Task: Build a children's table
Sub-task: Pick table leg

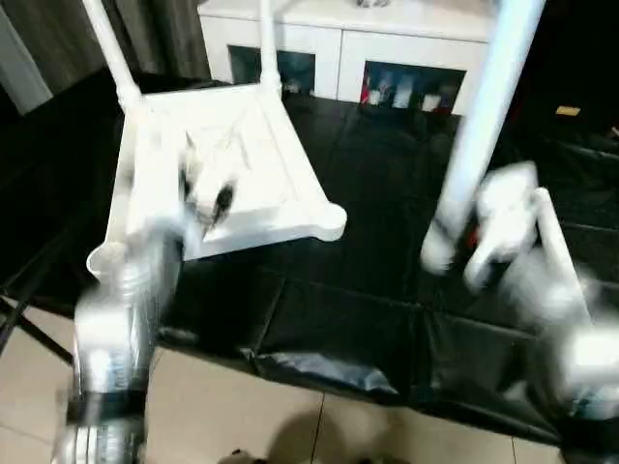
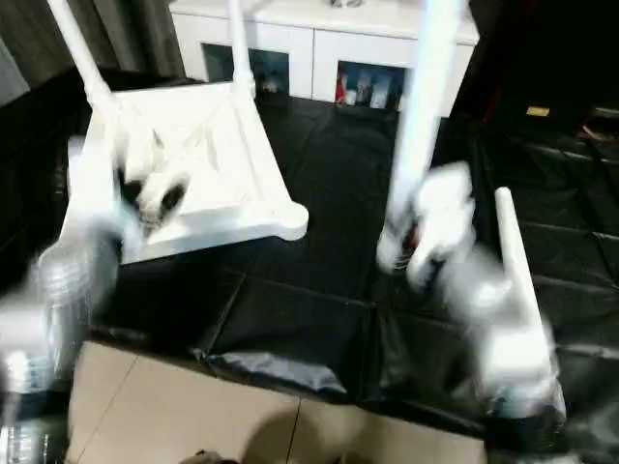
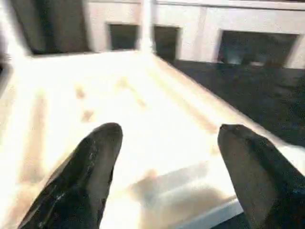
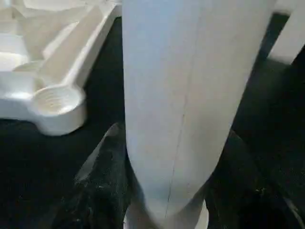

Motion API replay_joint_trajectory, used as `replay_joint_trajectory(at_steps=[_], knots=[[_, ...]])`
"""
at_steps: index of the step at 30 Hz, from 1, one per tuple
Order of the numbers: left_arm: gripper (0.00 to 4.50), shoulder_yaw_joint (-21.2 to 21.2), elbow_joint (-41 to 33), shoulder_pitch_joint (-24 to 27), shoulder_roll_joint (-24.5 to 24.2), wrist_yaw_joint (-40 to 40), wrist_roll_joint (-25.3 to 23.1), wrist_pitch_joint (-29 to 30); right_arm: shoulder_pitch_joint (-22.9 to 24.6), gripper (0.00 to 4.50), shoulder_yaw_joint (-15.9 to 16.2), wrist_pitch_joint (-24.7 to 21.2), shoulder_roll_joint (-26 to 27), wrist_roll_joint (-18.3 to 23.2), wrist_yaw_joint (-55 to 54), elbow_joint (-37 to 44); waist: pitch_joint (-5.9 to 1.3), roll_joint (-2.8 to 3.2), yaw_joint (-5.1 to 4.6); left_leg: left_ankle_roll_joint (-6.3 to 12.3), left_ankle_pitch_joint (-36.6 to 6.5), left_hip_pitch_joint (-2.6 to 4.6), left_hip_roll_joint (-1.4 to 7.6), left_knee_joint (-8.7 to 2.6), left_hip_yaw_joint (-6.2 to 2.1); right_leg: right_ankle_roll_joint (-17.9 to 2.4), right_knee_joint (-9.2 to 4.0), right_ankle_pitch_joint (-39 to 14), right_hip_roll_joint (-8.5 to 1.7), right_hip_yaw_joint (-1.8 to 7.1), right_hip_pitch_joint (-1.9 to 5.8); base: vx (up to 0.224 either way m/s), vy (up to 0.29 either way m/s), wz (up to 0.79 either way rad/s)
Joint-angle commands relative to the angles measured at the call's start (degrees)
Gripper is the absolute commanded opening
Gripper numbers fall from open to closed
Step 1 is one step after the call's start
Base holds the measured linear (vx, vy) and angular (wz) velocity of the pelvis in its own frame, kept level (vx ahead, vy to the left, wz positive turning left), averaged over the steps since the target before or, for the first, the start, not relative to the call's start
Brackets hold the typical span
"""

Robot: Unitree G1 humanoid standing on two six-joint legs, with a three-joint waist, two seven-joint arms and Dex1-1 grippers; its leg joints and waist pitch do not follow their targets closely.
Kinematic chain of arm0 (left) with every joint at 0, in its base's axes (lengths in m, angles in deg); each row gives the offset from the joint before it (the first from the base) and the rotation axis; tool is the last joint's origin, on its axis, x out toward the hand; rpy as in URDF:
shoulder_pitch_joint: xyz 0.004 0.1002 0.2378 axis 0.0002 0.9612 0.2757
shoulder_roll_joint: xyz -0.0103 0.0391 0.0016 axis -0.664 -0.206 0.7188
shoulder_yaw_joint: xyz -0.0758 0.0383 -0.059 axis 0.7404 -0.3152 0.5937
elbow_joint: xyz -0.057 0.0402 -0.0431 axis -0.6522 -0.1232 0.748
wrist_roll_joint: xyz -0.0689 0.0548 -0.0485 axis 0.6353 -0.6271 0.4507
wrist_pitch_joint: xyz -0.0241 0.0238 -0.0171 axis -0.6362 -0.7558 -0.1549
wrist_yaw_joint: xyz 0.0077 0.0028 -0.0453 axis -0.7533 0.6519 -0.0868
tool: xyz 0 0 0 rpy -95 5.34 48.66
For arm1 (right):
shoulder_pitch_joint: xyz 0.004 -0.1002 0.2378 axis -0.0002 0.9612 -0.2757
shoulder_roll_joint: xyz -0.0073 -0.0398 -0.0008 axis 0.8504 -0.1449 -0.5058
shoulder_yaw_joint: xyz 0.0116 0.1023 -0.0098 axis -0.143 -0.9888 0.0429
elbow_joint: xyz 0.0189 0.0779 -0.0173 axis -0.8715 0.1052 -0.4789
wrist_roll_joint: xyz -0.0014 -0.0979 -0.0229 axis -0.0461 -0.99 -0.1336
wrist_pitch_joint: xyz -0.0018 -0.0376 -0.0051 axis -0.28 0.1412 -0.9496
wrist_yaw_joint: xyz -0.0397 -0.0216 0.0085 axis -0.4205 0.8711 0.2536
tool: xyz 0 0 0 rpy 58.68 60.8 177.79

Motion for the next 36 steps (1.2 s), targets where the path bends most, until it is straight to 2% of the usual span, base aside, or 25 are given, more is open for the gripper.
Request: replay_joint_trajectory(at_steps=[1, 4, 7, 9, 10, 11, 12, 13, 14, 15, 16, 17, 18, 21, 22, 24, 25, 26, 27, 30, 32, 33, 34, 35, 36], knots=[[3.71, -1.64, -1.61, 0.94, 0.88, 1.80, -1.87, -2.32, 0.55, 1.86, 0.40, 1.58, 2.00, 1.86, -1.14, 2.99, -3.99, -1.18, -0.22, 1.34, -14.37, 0.83, 4.02, -5.18, -1.40, -9.92, -4.57, -15.47, -2.69, 2.24, 2.37, 0.000, 0.000, 0.00], [3.71, -1.92, -1.87, 1.39, 2.45, 3.85, -2.40, -3.45, 0.44, 1.86, 2.38, 5.29, 3.85, 1.49, -0.48, 1.17, -3.38, -0.69, 0.03, -0.79, -20.56, 1.56, 4.19, -5.67, -1.73, -8.17, -5.06, -22.33, -2.75, 2.20, 1.65, 0.000, 0.000, 0.00], [3.71, -2.19, -1.50, 0.59, 2.55, 4.73, -3.20, -3.35, -0.53, 1.86, 2.48, 5.00, 5.18, 2.29, -0.10, -0.21, -2.16, -1.28, -0.87, -3.47, -35.43, 3.78, 3.56, -5.78, -2.63, -1.62, -7.15, -42.41, -2.73, 0.93, 0.94, 0.000, 0.000, 0.00], [3.71, -2.49, -0.94, 0.24, 2.63, 4.39, -3.89, -4.91, -0.79, 1.86, 1.77, 5.13, 6.48, 2.91, -0.24, -1.01, -1.59, -0.92, -1.71, -3.81, -41.50, 6.24, 3.21, -5.09, -2.97, 0.64, -9.24, -47.95, -1.78, -1.30, 0.53, 0.000, 0.000, 0.00], [3.71, -2.64, -0.50, 0.06, 2.66, 4.47, -4.51, -5.55, -0.84, 1.86, 1.60, 5.38, 6.93, 2.89, -0.11, -1.20, -1.52, 0.49, -3.19, -5.04, -46.07, 11.49, 4.84, -4.22, -1.66, 0.26, -10.23, -43.80, 1.22, -2.23, -1.51, 0.000, 0.000, 0.00], [3.71, -2.57, -0.20, -0.11, 2.73, 4.25, -4.45, -5.92, -0.89, 1.86, 1.70, 5.46, 7.05, 2.69, -0.08, -1.29, -0.44, 0.49, -2.88, -6.68, -51.08, 10.33, 7.55, -7.69, -2.24, -1.35, -5.51, -30.91, 1.31, -3.90, 0.41, 0.015, 0.023, -0.44], [3.71, -2.21, 0.18, -0.54, 3.21, 4.17, -3.73, -6.00, -1.07, 1.86, 1.94, 5.64, 6.95, 2.48, -0.09, -1.46, -0.45, 0.87, -0.98, -7.57, -56.56, 7.17, 11.85, -13.50, -0.93, -3.73, 4.74, -16.62, 0.27, -4.15, 4.16, -0.008, 0.009, -0.78], [3.71, -2.24, 0.34, -0.76, 3.24, 4.10, -3.64, -6.26, -1.21, 1.86, 2.14, 5.63, 6.84, 2.56, -0.01, -1.51, -0.66, 0.37, -0.57, -6.50, -56.91, 8.00, 12.77, -13.83, -0.51, -3.87, 5.74, -13.20, -0.58, -4.02, 4.09, -0.008, 0.009, -0.78], [3.71, -2.31, 0.45, -0.88, 3.24, 4.12, -3.71, -6.41, -1.28, 1.86, 2.23, 5.65, 6.76, 2.65, 0.06, -1.58, -0.42, 0.76, 1.22, -6.13, -58.96, 9.56, 13.59, -14.32, 2.64, -4.97, 7.44, -14.98, -1.16, -3.62, 2.88, 0.003, -0.053, -0.67], [3.71, -2.41, 0.45, -0.94, 3.25, 4.20, -3.80, -6.35, -1.33, 1.86, 2.29, 5.73, 6.71, 2.69, 0.13, -1.68, -0.09, -0.38, 1.00, -6.01, -58.61, 9.73, 13.68, -13.99, 2.85, -4.69, 7.63, -18.11, -1.53, -2.67, 3.05, 0.043, -0.136, -0.74], [3.71, -2.63, 0.36, -1.03, 3.29, 4.43, -4.02, -6.04, -1.41, 1.86, 2.41, 5.96, 6.61, 2.74, 0.31, -1.95, -1.90, -3.63, 1.61, -7.07, -45.64, 11.98, 5.47, -3.59, 4.71, -4.32, -4.02, -38.63, -1.82, 2.42, 0.23, 0.043, -0.136, -0.74], [3.71, -2.74, 0.32, -1.07, 3.34, 4.57, -4.12, -5.92, -1.46, 1.86, 2.43, 6.08, 6.58, 2.72, 0.43, -2.12, -1.56, -3.28, 2.57, -4.81, -35.28, 9.43, 1.77, 1.49, 4.65, -3.78, -7.17, -48.60, -4.67, 6.16, 2.23, 0.072, -0.155, -0.88], [3.71, -2.90, 0.25, -1.13, 3.47, 4.83, -4.25, -5.87, -1.54, 1.86, 2.38, 6.28, 6.55, 2.67, 0.65, -2.45, -3.23, -5.15, 5.52, 0.23, -15.66, 1.81, -0.01, 5.24, 0.47, -5.33, -6.75, -48.74, -6.98, 13.06, 11.23, 0.152, -0.125, -0.73], [3.71, -3.22, -0.09, -0.77, 3.37, 4.56, -4.82, -6.49, -1.82, 1.86, 2.24, 6.13, 6.77, 2.67, 1.57, -3.29, -2.41, -4.42, 6.69, -1.64, -5.94, -0.48, -2.78, 6.56, -3.40, -12.10, -4.93, -23.39, -0.95, 17.05, 11.84, 0.153, -0.112, -0.49], [3.71, -2.98, -0.12, -0.73, 3.56, 4.63, -4.82, -6.31, -1.98, 1.86, 2.64, 6.38, 6.39, 2.19, 2.11, -3.63, -3.00, -2.90, 5.15, 2.48, 2.86, -2.71, -1.69, 4.92, -5.98, -13.84, -4.36, -3.83, -1.63, 12.56, 11.24, 0.135, -0.090, -0.23], [3.71, -2.78, -0.06, -0.76, 3.60, 4.58, -4.76, -6.17, -2.04, 1.86, 3.39, 6.57, 5.80, 1.67, 2.77, -3.80, -3.59, -0.67, 4.89, 4.50, 5.52, -1.93, -0.99, 1.04, -6.28, -11.09, -4.95, -5.43, 0.64, 9.61, 10.78, 0.138, -0.026, 0.01], [3.71, -2.72, -0.02, -0.79, 3.57, 4.54, -4.78, -6.16, -2.00, 1.86, 3.76, 6.74, 5.51, 1.37, 2.98, -3.81, -4.15, 1.86, 4.61, 6.39, 6.45, -0.08, 1.28, -1.98, -7.03, -5.63, -5.35, -9.27, 1.52, 6.53, 10.05, 0.151, -0.007, 0.03], [3.71, -2.63, 0.04, -0.86, 3.51, 4.48, -4.79, -6.24, -1.90, 1.86, 3.89, 6.81, 5.48, 1.40, 2.99, -3.72, -4.03, 3.38, 1.02, 12.19, -5.35, 4.82, 9.37, -6.83, -14.38, -2.75, 3.50, -15.27, 3.09, 1.85, 4.62, 0.159, 0.069, -0.11], [3.71, -2.62, 0.09, -0.90, 3.45, 4.50, -4.76, -6.29, -1.84, 1.86, 3.89, 6.91, 5.52, 1.51, 2.95, -3.70, -5.12, 3.17, 0.63, 15.39, -10.36, 8.53, 10.37, -6.37, -15.92, -2.69, 6.65, -17.16, 2.94, 0.73, 1.69, 0.156, 0.077, -0.06], [3.71, -2.48, 0.43, -1.17, 3.42, 4.67, -4.42, -5.98, -1.56, 1.86, 4.17, 7.27, 5.60, 1.19, 3.01, -3.68, -4.51, 1.76, -0.47, 24.45, -8.48, 7.18, 5.10, -5.58, -11.70, 4.07, 8.34, -6.77, 2.35, -0.07, -1.48, 0.133, 0.034, 0.06], [3.71, -2.54, 0.83, -1.46, 3.50, 4.82, -4.65, -5.87, -1.55, 1.86, 4.31, 7.36, 5.61, 0.55, 2.78, -3.72, -4.09, 0.63, -0.81, 25.16, -5.88, 5.78, 2.70, -5.05, -9.57, 2.98, 3.80, -2.56, 1.10, 0.63, -0.89, 0.089, -0.045, 0.05], [3.71, -2.53, 1.03, -1.56, 3.73, 5.28, -5.04, -6.21, -1.55, 1.86, 4.21, 7.39, 5.67, 0.54, 2.75, -3.78, -3.91, -1.97, -0.39, 18.83, -11.02, 2.23, -0.59, -3.78, -6.20, 1.25, -2.24, 0.55, -2.01, 3.27, 3.10, 0.073, -0.153, 0.03], [3.71, -2.53, 1.03, -1.56, 3.73, 5.28, -5.04, -6.21, -1.55, 1.86, 4.21, 7.39, 5.67, 0.54, 2.75, -3.78, -3.70, -3.14, 0.93, 15.73, -10.99, -0.24, -2.34, -0.95, -4.49, -0.57, -5.15, -5.29, -5.29, 5.81, 5.12, 0.073, -0.153, 0.03], [3.71, -2.35, 1.14, -1.66, 4.04, 4.95, -4.61, -6.43, -1.58, 1.86, 4.18, 7.51, 5.76, 0.48, 2.54, -3.94, -4.42, -2.71, 2.45, 10.79, -5.10, -2.22, -1.70, 2.47, -5.26, -2.39, -5.32, -9.80, -9.49, 8.29, 8.68, 0.069, -0.147, -0.03], [3.71, -2.54, 1.08, -1.71, 3.92, 4.85, -4.69, -5.31, -1.56, 1.86, 4.13, 7.53, 5.81, 0.44, 2.36, -4.06, -4.62, -2.61, 2.33, 6.24, 3.05, -2.44, -0.89, 0.38, -5.46, -2.43, -3.17, -0.87, -6.97, 6.40, 8.05, 0.052, -0.115, -0.12]])
